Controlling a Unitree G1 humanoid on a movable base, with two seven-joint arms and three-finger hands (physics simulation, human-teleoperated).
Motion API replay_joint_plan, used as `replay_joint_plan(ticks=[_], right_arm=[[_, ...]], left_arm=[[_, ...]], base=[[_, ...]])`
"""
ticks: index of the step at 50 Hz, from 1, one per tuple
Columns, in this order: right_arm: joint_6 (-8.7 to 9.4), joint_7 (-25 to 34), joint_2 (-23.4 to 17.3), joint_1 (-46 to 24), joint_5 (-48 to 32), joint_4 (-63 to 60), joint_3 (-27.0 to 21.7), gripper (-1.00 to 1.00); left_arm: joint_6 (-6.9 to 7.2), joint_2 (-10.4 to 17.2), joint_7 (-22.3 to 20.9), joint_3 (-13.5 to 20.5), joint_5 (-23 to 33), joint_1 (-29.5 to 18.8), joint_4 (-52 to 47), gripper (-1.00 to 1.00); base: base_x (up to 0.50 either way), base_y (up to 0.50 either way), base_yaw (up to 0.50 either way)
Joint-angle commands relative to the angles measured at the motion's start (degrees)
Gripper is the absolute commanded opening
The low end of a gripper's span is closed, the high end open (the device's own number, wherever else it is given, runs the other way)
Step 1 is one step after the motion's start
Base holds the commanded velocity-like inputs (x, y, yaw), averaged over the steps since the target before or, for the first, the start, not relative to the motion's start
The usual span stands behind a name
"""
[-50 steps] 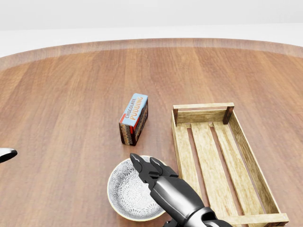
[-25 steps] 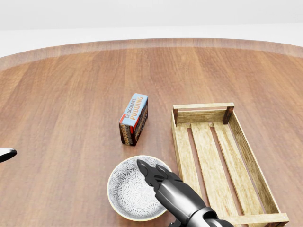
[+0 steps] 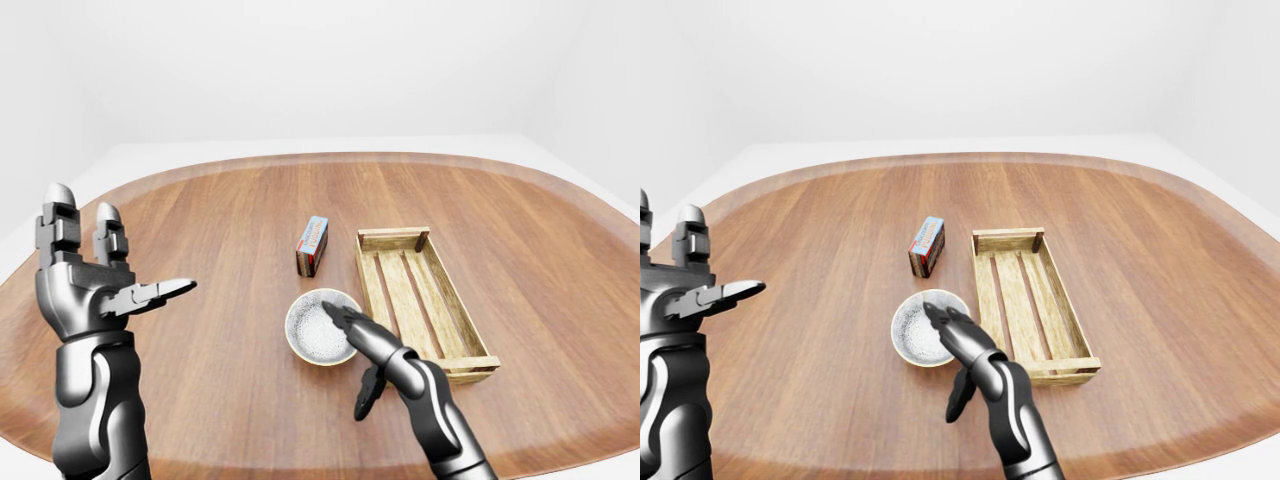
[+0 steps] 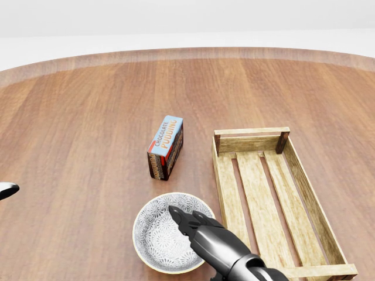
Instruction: Pick up the bowl on the left and put it in the tray.
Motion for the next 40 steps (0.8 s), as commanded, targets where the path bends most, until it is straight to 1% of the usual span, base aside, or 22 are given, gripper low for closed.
replay_joint_plan(ticks=[1,10,19,40], right_arm=[[0.0,2.53,0.36,-1.47,-2.74,1.23,0.41,1.0],[0.0,3.53,0.65,-2.04,-4.12,2.61,-0.13,1.0],[0.0,6.22,0.54,-2.95,-6.46,3.18,-0.58,1.0],[0.0,7.91,1.43,-4.65,-9.02,6.49,-0.75,1.0]], left_arm=[[0.0,0.08,0.06,-0.02,-0.04,-0.14,0.32,1.0],[0.0,0.31,0.11,0.1,-0.27,-0.4,0.96,1.0],[0.0,0.18,0.43,-0.2,-0.29,-0.31,0.64,1.0],[0.0,0.27,0.39,0.14,-0.53,-0.29,0.5,1.0]], base=[[0.0,0.0,0.0],[0.0,0.0,0.0],[0.0,0.0,0.0],[0.0,0.0,0.0]])
